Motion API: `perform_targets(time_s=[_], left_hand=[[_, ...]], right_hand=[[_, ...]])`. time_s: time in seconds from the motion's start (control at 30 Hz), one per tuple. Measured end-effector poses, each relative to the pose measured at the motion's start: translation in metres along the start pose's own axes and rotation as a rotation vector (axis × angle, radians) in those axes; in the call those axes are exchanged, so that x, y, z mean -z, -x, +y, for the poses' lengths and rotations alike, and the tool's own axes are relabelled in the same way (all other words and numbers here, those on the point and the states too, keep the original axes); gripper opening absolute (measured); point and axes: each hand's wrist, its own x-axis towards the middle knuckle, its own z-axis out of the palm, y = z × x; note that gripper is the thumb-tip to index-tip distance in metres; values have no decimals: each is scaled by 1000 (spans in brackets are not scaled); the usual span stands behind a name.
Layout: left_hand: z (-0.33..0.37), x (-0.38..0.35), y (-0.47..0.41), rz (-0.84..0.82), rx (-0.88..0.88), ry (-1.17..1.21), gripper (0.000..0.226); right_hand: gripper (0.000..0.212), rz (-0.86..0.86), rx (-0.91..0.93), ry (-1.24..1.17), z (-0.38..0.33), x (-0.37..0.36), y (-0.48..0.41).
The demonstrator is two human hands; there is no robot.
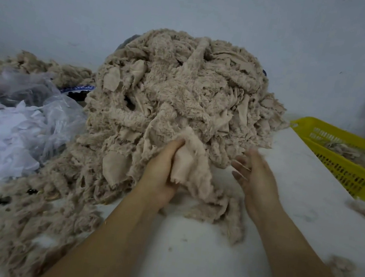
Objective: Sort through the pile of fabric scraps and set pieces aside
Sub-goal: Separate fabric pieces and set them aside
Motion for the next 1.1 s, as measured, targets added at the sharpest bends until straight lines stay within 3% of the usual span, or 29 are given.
perform_targets(time_s=[0.1, 0.2, 0.3, 0.37, 0.57, 0.7, 0.8, 0.9, 0.97, 1.1], left_hand=[[3, 2, -3, -18, 12, 216, 32], [9, 8, -5, 28, -20, 452, 31], [14, 13, -7, 59, -64, 565, 31], [18, 14, -7, 62, -104, 619, 31], [23, 24, -11, 122, -221, 685, 27], [18, 20, -14, 183, -192, 405, 21], [0, 8, -8, 200, -197, -187, 17], [-19, 0, 3, -107, -143, -713, 53], [-23, -2, 7, -185, -135, -828, 57], [-20, 2, 4, -33, -131, -885, 30]], right_hand=[[50, -118, 229, 350, 2, -18, 24], [49, -244, 428, 523, -1, -24, 36], [39, -395, 386, 727, 5, -22, 36], [27, -409, 380, 837, 10, -20, 31], [30, -251, 177, 513, 4, -13, 22], [23, -230, -33, 161, -1, -13, 22], [25, -251, -48, 93, 0, -18, 25], [25, -319, -45, 70, 2, -21, 30], [33, -369, -76, 65, 2, -20, 31], [37, -409, -94, 73, -1, -23, 37]])
